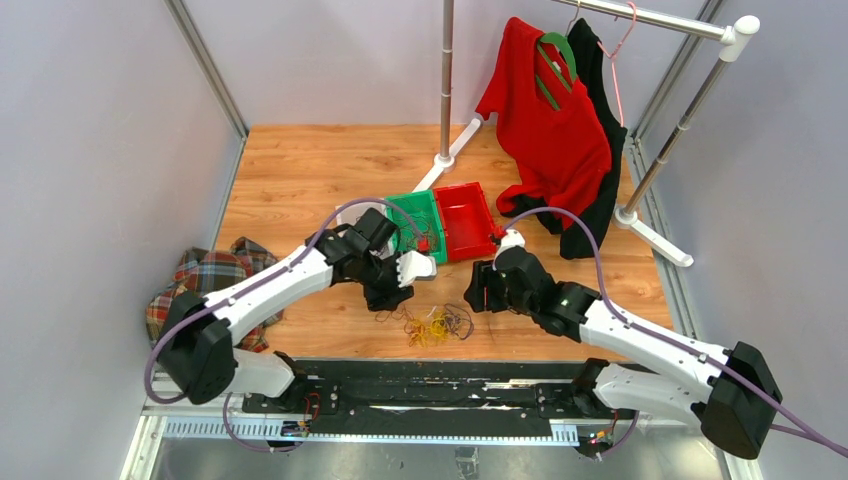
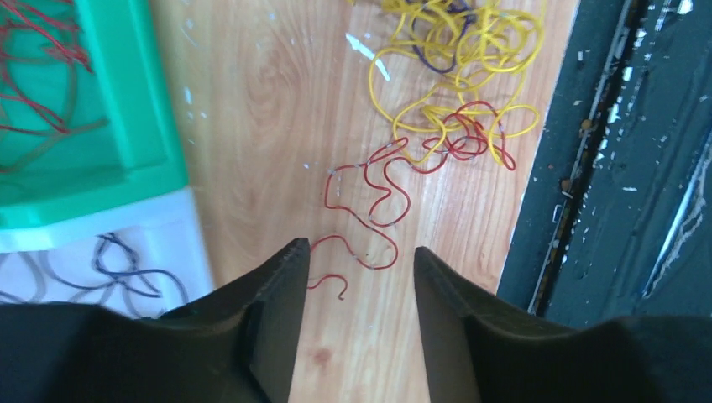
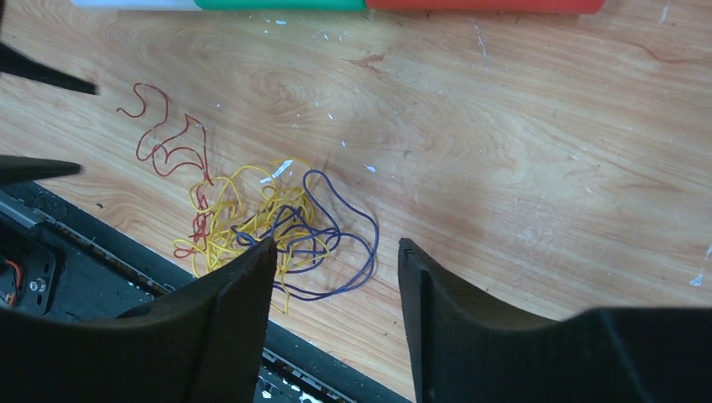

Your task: Untangle the cables

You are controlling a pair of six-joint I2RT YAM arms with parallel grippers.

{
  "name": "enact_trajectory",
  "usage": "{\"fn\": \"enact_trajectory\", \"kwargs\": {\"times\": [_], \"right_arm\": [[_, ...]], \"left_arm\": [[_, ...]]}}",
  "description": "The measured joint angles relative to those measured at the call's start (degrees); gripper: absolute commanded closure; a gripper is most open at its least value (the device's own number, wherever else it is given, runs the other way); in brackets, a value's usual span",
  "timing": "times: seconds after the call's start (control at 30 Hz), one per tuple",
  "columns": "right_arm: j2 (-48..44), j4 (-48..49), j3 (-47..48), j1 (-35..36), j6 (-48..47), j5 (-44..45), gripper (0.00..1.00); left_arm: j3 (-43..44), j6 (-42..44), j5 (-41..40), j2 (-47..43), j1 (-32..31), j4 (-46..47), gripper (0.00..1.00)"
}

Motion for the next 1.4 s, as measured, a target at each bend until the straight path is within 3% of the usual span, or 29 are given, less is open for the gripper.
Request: {"fn": "enact_trajectory", "kwargs": {"times": [0.27,0.4,0.47,0.67,0.73,0.9,1.13,1.27,1.4], "right_arm": [[-0.13,-1.2,1.27,0.11,0.02,0.15,0.41],[-0.46,-2.19,1.4,0.11,0.04,0.44,0.44],[-1.01,-2.43,1.4,0.11,0.04,0.59,0.45],[-2.12,-2.47,1.4,0.11,0.04,0.94,0.49],[-2.12,-2.49,1.4,0.09,0.04,0.94,0.5],[-1.9,-2.43,1.4,0.11,0.02,0.92,0.5],[-1.09,-1.81,1.73,0.11,-0.02,0.87,0.5],[-0.87,-1.05,2.36,0.24,-0.2,0.83,0.45],[-1.01,-0.66,2.36,0.63,-0.2,0.83,0.41]], "left_arm": [[-4.33,-0.68,-3.04,8.76,0.0,7.23,0.4],[-5.97,-0.74,-4.11,12.2,0.0,11.32,0.45],[-6.54,-0.9,-4.46,13.66,0.0,12.55,0.53],[-6.58,-0.46,-5.2,14.4,-0.02,15.15,0.94],[-6.58,0.0,-5.01,14.32,-0.04,15.04,0.99],[-4.7,0.74,-3.87,10.38,-0.04,8.68,0.99],[1.88,1.53,-0.44,-2.75,-0.04,0.59,0.99],[1.99,2.16,1.64,-6.1,-0.07,-1.05,0.83],[0.26,2.45,1.57,-1.14,-0.07,-0.42,0.62]]}}
